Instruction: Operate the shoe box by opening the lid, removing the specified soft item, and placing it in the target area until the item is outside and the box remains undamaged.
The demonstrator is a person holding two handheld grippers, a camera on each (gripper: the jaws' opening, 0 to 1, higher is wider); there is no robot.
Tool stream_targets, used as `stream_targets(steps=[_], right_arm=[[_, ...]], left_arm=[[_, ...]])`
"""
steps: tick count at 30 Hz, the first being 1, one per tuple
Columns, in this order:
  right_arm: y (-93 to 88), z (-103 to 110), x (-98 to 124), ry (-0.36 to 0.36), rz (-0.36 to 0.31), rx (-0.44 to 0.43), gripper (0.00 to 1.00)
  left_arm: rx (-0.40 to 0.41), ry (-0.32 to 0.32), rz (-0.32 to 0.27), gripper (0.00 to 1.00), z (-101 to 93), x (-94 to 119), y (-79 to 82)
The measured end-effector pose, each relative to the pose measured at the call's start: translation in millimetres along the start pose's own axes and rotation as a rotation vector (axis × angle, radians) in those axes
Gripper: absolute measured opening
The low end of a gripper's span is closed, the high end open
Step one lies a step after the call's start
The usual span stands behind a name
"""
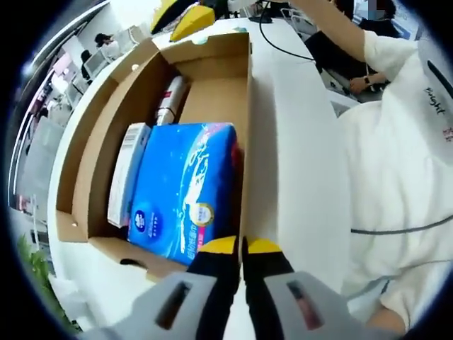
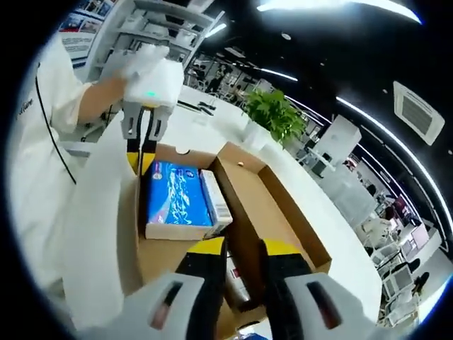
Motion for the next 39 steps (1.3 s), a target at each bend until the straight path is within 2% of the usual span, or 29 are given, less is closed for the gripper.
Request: stream_targets(steps=[6,7,8,12,16,23,26,29,39], right_arm=[[-4.5,0,-19,0.011,0.047,-0.012,0.19],[-9.7,0,-23,0.007,0.103,0.006,0.18],[-11.5,2,-26,0.018,0.125,0.016,0.15],[-11.3,5,-41,0.053,0.125,-0.007,0.20],[-21.4,8,-52,0.079,0.156,-0.015,0.19],[-35.7,17,-63,0.104,0.231,0.044,0.19],[-34.8,15,-66,0.108,0.233,0.041,0.20],[-34.0,19,-68,0.147,0.229,0.026,0.19],[-43.6,18,-78,0.174,0.273,0.039,0.19]], left_arm=[[-0.013,0.006,-0.009,0.01,-0.5,0,0.2],[-0.014,0.000,-0.007,0.01,-0.6,0,0.5],[-0.010,-0.002,-0.007,0.01,-0.6,0,0.5],[-0.007,-0.014,-0.017,0.01,-1.1,-1,0.7],[-0.012,-0.014,-0.022,0.01,-1.5,-1,0.6],[-0.011,-0.014,-0.018,0.01,-3.8,-1,1.2],[-0.011,-0.013,-0.017,0.01,-2.9,-1,0.8],[-0.015,-0.013,-0.018,0.01,-2.1,0,0.5],[-0.012,-0.018,-0.020,0.01,-1.0,0,0.0]])
Point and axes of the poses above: the point that each gripper's makers call its tool centre point, and the gripper's own axes: x roughly backward along the fingers, z roughly to its left, y roughly out of its top, the point moved 3 cm from there along x, roughly backward along the fingers, and after that the axes turned 14 degrees about -x, right-handed, at the moved point
